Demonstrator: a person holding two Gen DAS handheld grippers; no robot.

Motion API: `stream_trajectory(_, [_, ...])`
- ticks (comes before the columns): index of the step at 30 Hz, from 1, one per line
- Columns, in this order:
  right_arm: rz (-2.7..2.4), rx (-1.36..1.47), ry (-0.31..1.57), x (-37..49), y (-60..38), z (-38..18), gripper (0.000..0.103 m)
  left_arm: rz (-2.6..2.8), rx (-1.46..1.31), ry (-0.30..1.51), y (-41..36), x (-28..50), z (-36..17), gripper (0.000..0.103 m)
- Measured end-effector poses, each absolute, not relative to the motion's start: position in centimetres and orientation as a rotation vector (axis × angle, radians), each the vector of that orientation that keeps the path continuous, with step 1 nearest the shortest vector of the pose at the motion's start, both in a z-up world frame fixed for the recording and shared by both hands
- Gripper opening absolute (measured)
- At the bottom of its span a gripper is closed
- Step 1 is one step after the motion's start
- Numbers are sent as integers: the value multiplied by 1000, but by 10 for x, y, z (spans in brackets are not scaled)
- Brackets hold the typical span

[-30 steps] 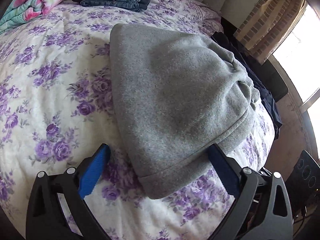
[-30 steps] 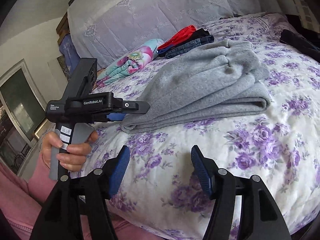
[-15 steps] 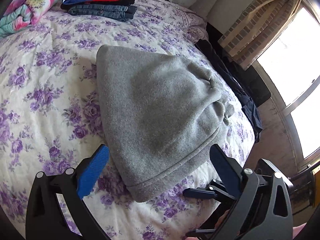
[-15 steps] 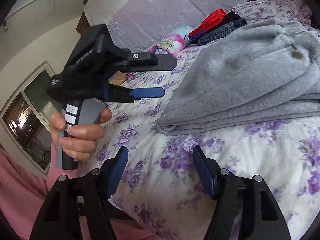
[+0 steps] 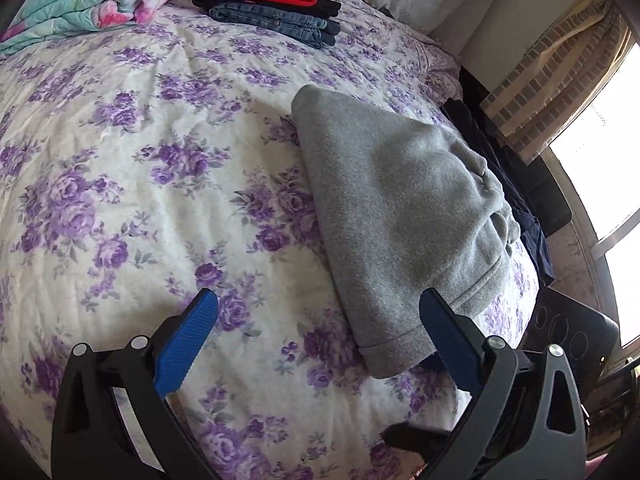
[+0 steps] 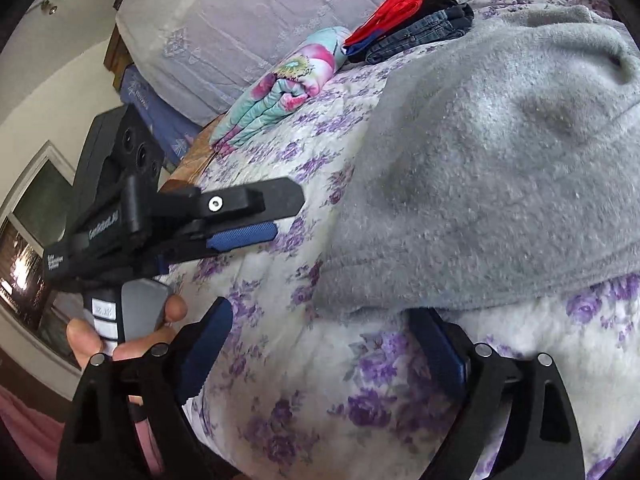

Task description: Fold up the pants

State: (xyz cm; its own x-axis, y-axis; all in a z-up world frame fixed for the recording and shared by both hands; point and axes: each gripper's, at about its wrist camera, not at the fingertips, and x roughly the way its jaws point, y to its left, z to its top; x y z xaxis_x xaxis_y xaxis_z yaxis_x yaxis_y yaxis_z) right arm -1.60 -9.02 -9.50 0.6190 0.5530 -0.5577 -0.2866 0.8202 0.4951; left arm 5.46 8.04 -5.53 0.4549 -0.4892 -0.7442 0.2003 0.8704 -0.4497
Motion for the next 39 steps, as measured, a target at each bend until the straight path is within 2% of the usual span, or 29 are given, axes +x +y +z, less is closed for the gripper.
stream_trajectory(1, [488,397,750,-14,-91,-95,88,-432,-324,1013,84,55,-55,98])
stream_trajectory(3, [457,410,718,-16,-97,-93,65,-435,-342,1014,92,55,-57,98])
stream_trajectory(4, [438,411,707,-17,-102,-93,43,-439,-355,1017,95,55,-58,98])
stream_trajectory(5, [448,435,699,-15,-109,-94,36,-447,-370,1022,96,55,-60,98])
stream_trajectory(7, [484,498,690,-16,-122,-94,29,-482,-406,1037,96,58,-63,98])
stream_trajectory(11, [477,442,640,-22,-120,-83,26,-603,-472,1070,76,63,-69,98])
stream_trajectory(18, [499,439,637,-27,-127,-83,25,-765,-560,1140,31,82,-86,98])
stream_trajectory(22, [510,427,637,-33,-131,-85,25,-737,-507,1118,17,81,-82,98])
stream_trajectory(25, [519,388,629,-42,-134,-82,30,-708,-444,1103,5,79,-79,97])
stream_trajectory(26, [533,369,627,-46,-136,-81,40,-703,-428,1095,2,78,-77,96])
stream_trajectory(28, [552,327,609,-59,-144,-74,51,-698,-402,1082,-3,77,-73,94])
stream_trajectory(30, [543,268,579,-74,-158,-61,55,-707,-371,1058,-3,77,-70,92])
stream_trajectory(34, [449,227,457,-92,-198,-19,71,-692,-323,1031,-9,75,-74,92])
stream_trajectory(39, [271,156,348,-64,-239,28,82,-692,-316,1002,-6,71,-77,93])
